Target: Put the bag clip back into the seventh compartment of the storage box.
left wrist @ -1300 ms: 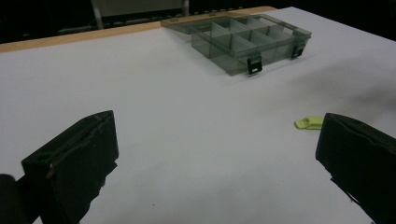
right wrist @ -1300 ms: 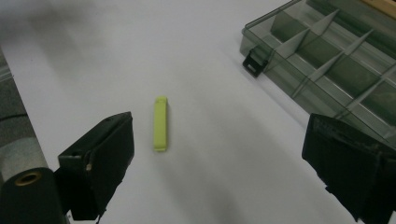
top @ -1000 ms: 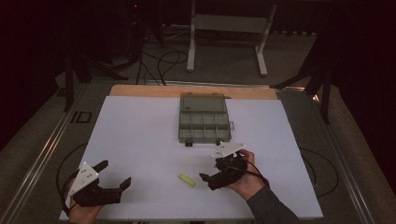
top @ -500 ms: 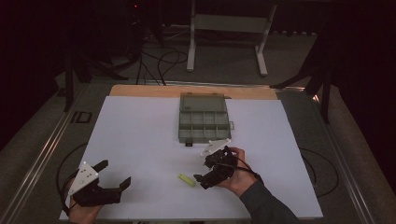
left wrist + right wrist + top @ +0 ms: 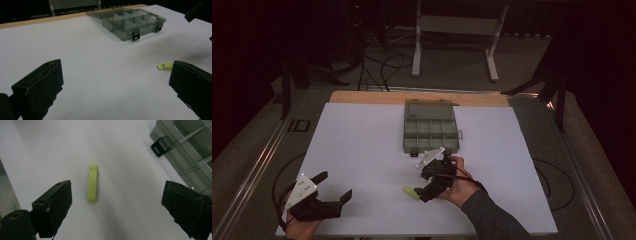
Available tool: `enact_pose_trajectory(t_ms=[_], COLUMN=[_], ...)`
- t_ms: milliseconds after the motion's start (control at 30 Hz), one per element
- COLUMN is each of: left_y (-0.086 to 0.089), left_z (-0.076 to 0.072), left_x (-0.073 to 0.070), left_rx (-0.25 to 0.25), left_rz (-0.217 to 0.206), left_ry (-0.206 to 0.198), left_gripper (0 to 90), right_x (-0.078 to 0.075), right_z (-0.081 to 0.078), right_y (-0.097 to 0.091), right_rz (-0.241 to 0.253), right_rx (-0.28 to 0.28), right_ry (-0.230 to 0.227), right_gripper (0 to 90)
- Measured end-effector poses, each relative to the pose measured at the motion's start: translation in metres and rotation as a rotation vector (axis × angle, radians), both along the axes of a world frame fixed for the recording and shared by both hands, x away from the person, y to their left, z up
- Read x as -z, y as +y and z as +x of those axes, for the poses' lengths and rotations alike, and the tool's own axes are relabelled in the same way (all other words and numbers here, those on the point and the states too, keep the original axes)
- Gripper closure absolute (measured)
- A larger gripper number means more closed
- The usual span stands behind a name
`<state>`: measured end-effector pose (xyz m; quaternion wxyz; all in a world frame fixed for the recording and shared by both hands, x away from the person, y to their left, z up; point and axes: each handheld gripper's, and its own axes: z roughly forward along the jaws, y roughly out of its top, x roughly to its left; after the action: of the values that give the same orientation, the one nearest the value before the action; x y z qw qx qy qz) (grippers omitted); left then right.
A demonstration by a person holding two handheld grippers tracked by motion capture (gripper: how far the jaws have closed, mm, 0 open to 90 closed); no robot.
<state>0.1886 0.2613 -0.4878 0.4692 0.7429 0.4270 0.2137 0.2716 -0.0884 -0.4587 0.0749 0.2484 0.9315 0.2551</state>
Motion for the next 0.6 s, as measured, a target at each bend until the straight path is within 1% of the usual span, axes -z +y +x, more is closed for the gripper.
enact_pose_trajectory(t_ms=[100, 167, 200, 333, 367, 533, 567, 600], left_y=[0.000, 0.000, 0.000, 0.000, 0.000, 0.000, 0.000, 0.000], left_z=[0.000, 0.000, 0.000, 0.000, 0.000, 0.000, 0.000, 0.000], left_x=[0.000, -0.001, -0.001, -0.001, -0.001, -0.001, -0.001, -0.001], left_rx=[0.000, 0.001, 0.003, 0.003, 0.003, 0.003, 0.003, 0.003], left_rz=[0.001, 0.000, 0.001, 0.001, 0.001, 0.001, 0.001, 0.001], left_ry=[0.000, -0.001, -0.003, -0.003, -0.003, -0.002, -0.002, -0.002], left_gripper=[0.2, 0.2, 0.2, 0.2, 0.2, 0.2, 0.2, 0.2], right_x=[0.001, 0.003, 0.004, 0.006, 0.009, 0.014, 0.017, 0.017], right_z=[0.001, 0.001, 0.002, 0.001, 0.003, 0.005, 0.006, 0.006], right_y=[0.003, 0.006, 0.007, 0.010, 0.013, 0.018, 0.021, 0.021], right_rz=[-0.009, -0.015, -0.022, -0.037, -0.049, -0.070, -0.084, -0.084], right_rx=[-0.009, -0.008, -0.017, -0.018, -0.021, -0.037, -0.042, -0.042], right_ry=[0.001, 0.010, 0.009, 0.018, 0.025, 0.032, 0.039, 0.039], right_gripper=[9.2, 9.2, 9.2, 9.2, 9.2, 9.2, 9.2, 9.2])
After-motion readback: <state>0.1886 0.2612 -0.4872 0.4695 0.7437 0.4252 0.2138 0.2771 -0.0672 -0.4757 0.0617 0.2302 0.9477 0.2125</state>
